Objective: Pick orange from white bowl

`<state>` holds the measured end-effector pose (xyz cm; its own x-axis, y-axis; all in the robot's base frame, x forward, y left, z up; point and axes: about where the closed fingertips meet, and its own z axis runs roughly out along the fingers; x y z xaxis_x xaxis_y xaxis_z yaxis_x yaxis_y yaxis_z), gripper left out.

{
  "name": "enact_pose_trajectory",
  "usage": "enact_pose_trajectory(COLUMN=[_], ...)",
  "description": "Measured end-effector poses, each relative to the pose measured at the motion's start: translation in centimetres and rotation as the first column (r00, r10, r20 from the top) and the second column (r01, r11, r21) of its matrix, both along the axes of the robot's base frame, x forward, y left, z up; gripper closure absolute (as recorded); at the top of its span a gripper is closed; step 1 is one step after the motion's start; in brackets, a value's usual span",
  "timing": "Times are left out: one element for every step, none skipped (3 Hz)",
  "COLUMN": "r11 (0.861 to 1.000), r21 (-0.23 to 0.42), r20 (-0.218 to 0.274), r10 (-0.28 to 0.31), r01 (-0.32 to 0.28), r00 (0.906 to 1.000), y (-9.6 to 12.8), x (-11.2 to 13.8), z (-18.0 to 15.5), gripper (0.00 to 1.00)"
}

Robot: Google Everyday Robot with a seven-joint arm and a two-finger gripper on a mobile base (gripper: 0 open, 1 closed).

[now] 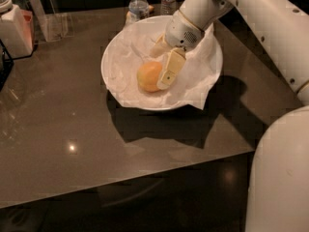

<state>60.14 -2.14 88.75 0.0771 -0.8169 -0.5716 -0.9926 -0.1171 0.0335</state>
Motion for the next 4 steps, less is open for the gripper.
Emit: enact_pose_trajectory(r11=[1.000, 1.000, 1.000, 0.999], r21=[-0.001, 0.006, 0.006, 0.006], r20=[-0.021, -0.046, -0.060, -0.074], r10=[-0.012, -0.024, -0.029, -0.046], r01=[0.012, 0.025, 0.029, 0.046], r00=[0.9997, 0.9986, 0.9978, 0.9962], y=[-0.1, -0.2, 0.1, 0.2], x=[0.1, 0.3, 0.4, 0.7], z=[-0.9, -1.6, -2.0, -2.4], gripper=[0.17, 0.18, 0.19, 0.38])
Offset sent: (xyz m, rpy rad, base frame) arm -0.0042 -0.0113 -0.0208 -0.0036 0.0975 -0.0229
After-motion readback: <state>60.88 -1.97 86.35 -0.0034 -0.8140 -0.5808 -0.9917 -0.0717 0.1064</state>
